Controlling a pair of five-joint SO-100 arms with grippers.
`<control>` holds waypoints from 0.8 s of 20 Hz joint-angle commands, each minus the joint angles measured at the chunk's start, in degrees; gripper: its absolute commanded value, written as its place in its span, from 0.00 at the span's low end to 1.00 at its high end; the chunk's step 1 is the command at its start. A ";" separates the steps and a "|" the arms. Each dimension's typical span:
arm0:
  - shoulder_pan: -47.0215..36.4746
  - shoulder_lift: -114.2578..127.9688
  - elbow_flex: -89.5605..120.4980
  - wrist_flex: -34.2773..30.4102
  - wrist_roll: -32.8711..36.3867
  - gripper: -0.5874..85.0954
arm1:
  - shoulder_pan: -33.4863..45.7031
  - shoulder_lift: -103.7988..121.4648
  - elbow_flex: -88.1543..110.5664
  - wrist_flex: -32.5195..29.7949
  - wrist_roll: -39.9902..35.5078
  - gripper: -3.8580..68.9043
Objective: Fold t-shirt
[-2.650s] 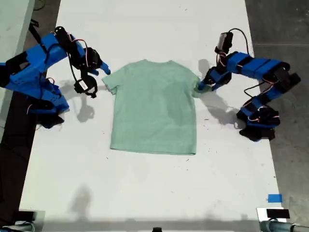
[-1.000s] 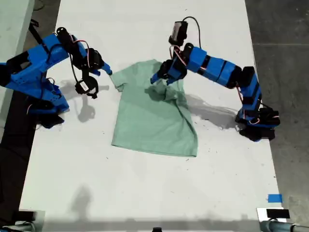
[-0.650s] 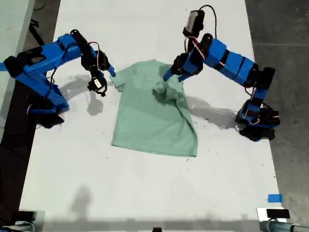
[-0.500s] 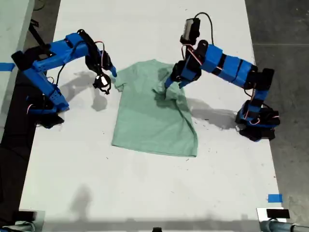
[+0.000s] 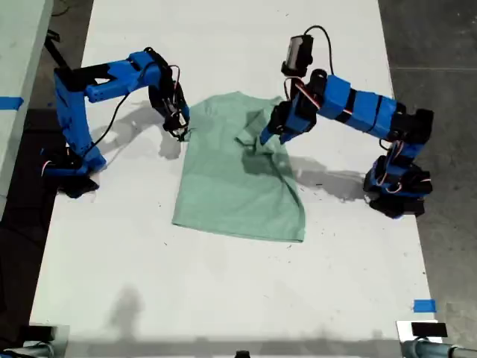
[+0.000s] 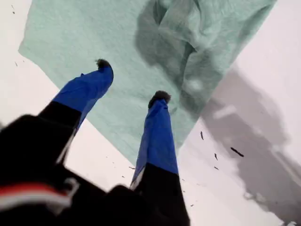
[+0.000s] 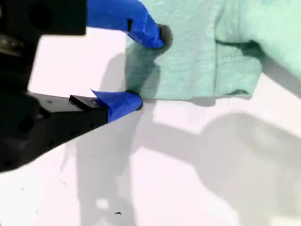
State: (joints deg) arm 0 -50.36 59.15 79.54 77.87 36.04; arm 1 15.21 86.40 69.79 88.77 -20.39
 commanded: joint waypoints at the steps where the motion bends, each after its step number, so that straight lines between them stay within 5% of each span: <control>1: -1.76 -5.10 -7.47 4.31 0.53 0.07 | -0.62 6.06 1.14 -1.49 0.88 0.33; 2: -1.41 -4.92 -8.26 4.31 0.70 0.01 | -0.53 7.03 2.29 -2.02 0.88 0.33; 11: -6.86 15.12 -9.32 8.17 2.20 0.01 | 0.09 18.72 16.17 -7.91 2.55 0.31; 16: 10.20 17.05 -14.94 2.81 2.11 0.01 | 0.62 20.48 20.13 -9.76 2.99 0.29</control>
State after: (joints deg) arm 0 -48.08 73.39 69.26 83.94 38.32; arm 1 15.29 103.27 90.26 80.60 -18.02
